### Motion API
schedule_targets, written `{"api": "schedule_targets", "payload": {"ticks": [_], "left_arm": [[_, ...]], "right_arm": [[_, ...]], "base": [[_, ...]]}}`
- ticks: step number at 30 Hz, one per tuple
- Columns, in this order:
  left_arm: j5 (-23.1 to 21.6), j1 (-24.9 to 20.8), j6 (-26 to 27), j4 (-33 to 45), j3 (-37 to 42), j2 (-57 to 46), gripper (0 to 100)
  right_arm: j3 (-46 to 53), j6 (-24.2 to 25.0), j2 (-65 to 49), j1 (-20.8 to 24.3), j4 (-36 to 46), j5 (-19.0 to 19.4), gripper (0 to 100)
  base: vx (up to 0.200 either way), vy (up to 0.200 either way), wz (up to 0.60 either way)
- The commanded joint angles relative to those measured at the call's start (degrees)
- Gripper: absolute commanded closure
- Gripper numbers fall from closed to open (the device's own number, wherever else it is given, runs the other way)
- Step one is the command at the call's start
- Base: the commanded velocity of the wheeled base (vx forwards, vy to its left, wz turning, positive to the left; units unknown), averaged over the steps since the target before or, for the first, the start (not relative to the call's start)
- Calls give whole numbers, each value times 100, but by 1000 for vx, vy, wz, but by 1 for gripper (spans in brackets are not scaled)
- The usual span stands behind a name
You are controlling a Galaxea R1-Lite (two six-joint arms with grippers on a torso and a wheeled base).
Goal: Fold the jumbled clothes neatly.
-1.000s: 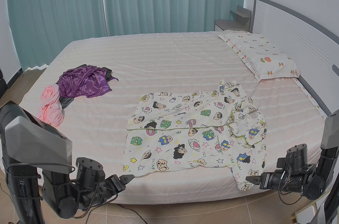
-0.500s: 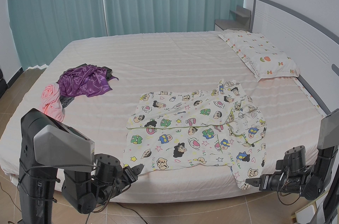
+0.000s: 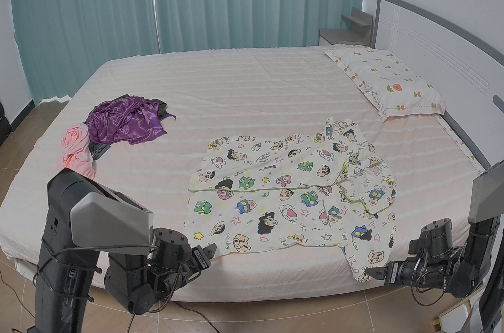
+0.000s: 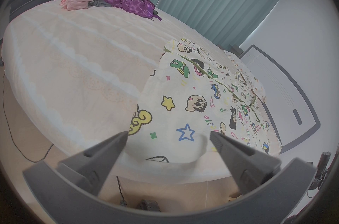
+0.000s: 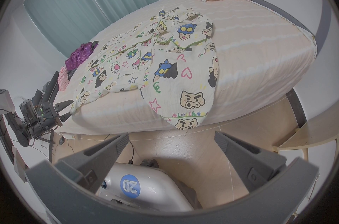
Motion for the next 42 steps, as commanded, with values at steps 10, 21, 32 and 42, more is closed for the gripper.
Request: {"api": "schedule_targets", "payload": {"ticks": [10,21,32,42], "left_arm": [[327,62,-56,-45,-102,15,100],[529,308,-117,-845,-41,-20,100],[696,414,-126,-907,-76,-56,100],[687,458,-188,-907,-85,-91,100]], "right_arm": [[101,-25,2138,10,-1883,-608,0],[-127,-553,2358,-69,-1883,-740,0],[-743,-729,2156,-421,-1699,-388,0],[-1191,-931,2393,-526,-1294,-213,0]], "base": [[0,0,0],[0,0,0],[0,0,0],[0,0,0]]}}
